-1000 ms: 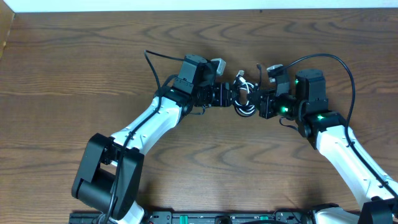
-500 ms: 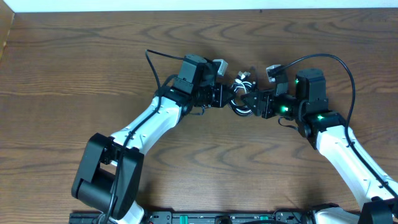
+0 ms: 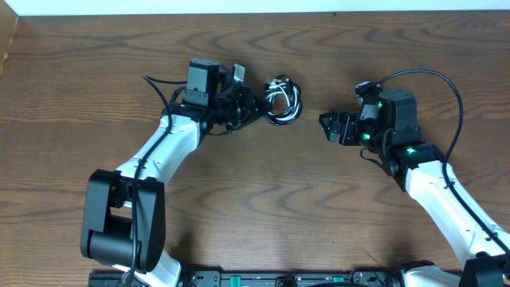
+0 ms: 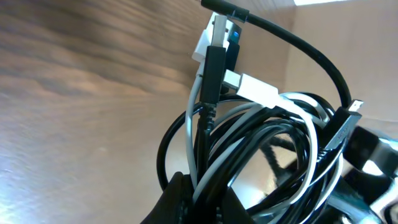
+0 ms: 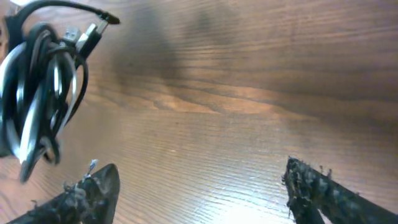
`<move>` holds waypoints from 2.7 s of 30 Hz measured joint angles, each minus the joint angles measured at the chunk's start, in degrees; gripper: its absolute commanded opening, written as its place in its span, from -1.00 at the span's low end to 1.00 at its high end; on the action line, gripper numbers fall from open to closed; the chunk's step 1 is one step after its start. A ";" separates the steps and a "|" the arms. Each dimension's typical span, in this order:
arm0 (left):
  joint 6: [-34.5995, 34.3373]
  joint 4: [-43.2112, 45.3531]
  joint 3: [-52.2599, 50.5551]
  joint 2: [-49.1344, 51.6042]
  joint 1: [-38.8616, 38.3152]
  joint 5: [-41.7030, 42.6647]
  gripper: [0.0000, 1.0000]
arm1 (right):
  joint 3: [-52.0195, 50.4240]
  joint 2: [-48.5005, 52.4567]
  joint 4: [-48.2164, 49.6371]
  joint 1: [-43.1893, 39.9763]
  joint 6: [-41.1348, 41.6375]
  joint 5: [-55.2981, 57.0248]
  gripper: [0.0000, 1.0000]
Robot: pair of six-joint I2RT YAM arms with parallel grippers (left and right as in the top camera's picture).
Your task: Untangle cables
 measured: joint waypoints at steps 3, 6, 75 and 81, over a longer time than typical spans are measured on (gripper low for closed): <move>-1.27 0.74 0.00 0.00 -0.76 2.82 -0.85 | 0.00 0.00 0.22 0.00 1.20 -0.44 0.17; -2.08 1.40 0.00 0.00 -2.21 4.17 -0.85 | 0.00 0.00 1.79 0.00 1.55 -2.99 0.17; -3.56 4.66 0.00 0.00 -4.48 2.86 -0.85 | 0.00 0.00 3.87 0.00 -0.04 -19.76 0.20; -3.58 4.68 0.00 0.00 -4.48 2.99 -0.85 | 0.00 0.00 3.87 0.00 -0.04 -20.04 0.20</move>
